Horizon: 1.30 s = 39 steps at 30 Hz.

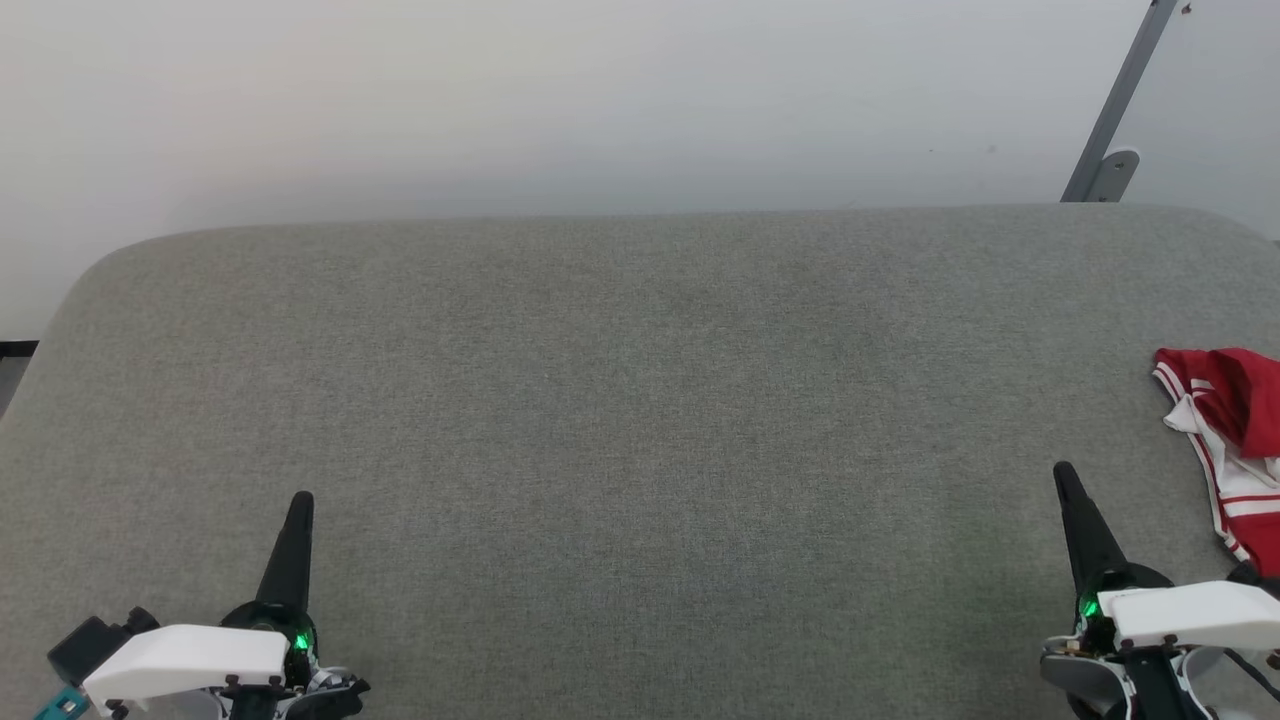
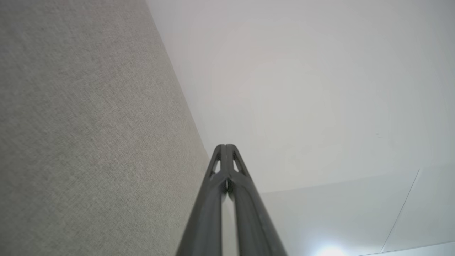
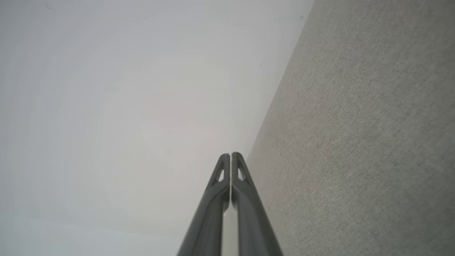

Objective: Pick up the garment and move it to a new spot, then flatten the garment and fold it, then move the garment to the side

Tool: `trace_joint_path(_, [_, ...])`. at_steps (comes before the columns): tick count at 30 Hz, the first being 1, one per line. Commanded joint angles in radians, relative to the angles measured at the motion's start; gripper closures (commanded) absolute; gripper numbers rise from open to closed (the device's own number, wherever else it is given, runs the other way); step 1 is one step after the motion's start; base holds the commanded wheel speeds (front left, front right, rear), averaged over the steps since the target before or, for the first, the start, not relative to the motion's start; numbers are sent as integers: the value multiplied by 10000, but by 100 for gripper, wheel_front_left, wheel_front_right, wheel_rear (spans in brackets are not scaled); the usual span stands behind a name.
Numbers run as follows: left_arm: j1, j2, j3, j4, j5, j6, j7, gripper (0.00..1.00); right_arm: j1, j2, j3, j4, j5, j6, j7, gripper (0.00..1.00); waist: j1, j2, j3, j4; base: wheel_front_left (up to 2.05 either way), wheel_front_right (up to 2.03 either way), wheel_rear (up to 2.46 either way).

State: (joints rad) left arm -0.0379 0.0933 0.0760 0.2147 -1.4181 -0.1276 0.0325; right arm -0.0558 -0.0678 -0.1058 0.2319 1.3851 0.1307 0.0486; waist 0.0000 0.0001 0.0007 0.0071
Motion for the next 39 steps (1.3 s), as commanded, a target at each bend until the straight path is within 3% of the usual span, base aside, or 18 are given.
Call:
trace_joint_path(1, [-238,-19,58,-5,-203,-41,93,100,-205,27,-42,-19,248,1,93,100,0,-1,1,-4,0,0,0])
trace_joint_path(27, [-673,-278,215,267,-1833,-53,626,100,-538,173,-93,126,1978,0,605,100,0,-1,20,-58,0,0,0])
trace_joint_path(39, [-765,-349,261,316,-2077,-54,739,100,-565,190,-96,148,2283,0,693,100,0,-1,24,-71,0,0,0])
